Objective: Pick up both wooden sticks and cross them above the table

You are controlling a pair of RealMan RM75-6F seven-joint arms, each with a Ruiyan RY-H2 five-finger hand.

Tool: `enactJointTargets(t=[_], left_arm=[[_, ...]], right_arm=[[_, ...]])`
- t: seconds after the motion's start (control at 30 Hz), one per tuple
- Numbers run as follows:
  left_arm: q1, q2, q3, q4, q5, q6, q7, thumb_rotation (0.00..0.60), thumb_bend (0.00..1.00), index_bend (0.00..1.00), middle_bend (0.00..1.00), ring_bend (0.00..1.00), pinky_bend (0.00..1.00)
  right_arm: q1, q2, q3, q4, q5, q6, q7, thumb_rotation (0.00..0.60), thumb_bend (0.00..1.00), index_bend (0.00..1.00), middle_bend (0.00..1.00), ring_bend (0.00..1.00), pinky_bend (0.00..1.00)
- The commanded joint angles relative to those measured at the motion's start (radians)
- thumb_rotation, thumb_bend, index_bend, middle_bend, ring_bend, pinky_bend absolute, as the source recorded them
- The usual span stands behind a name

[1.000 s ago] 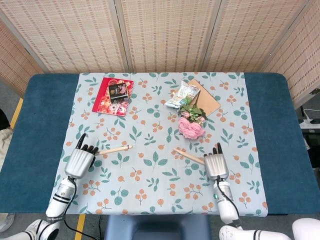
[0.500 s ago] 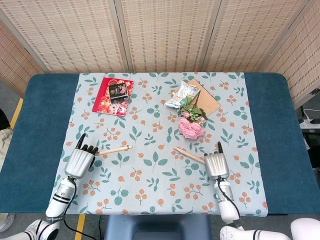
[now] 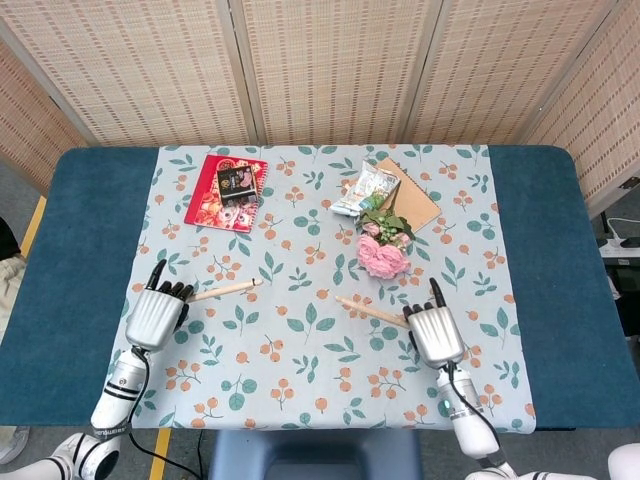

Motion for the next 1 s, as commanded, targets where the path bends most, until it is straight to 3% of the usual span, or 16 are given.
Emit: enactJointTargets(t=[0.03, 0.2, 0.37, 0.6, 1.0], left_arm=[[-0.025, 0.017, -0.033, -0.071, -0.053, -0.070, 0.019, 0.600, 0.52, 0.83, 0.86, 0.59, 0.14], [-0.050, 0.045, -0.060, -0.229, -0.073, -0.086, 0.115, 0.600, 0.53, 0.83, 0.86, 0.59, 0.14], [-0.062, 0.028, -0.066, -0.319, -0.080, -0.081, 0.182, 0.600, 0.53, 0.83, 0.87, 0.59, 0.14], [-0.067, 0.011, -0.042, -0.443, -0.075, -0.087, 0.230, 0.600, 0.53, 0.83, 0.87, 0.59, 0.14], [-0.048, 0.008, 0.005, -0.513, -0.015, -0.044, 0.252, 0.600, 0.53, 0.83, 0.88, 0.59, 0.14]], right_arm=[[-0.002, 0.026, -0.049, -0.067, -0.112, -0.009, 0.095, 0.600, 0.44, 0.98, 0.84, 0.54, 0.01], [0.006, 0.010, -0.072, -0.099, -0.219, -0.019, 0.153, 0.600, 0.44, 0.98, 0.84, 0.54, 0.02], [0.018, -0.015, -0.054, -0.099, -0.252, -0.038, 0.163, 0.600, 0.44, 0.98, 0.84, 0.55, 0.03], [0.039, -0.048, 0.007, -0.095, -0.228, -0.079, 0.204, 0.600, 0.44, 0.98, 0.84, 0.55, 0.07], [0.041, -0.061, 0.066, -0.066, -0.156, -0.102, 0.166, 0.600, 0.44, 0.98, 0.84, 0.55, 0.07]])
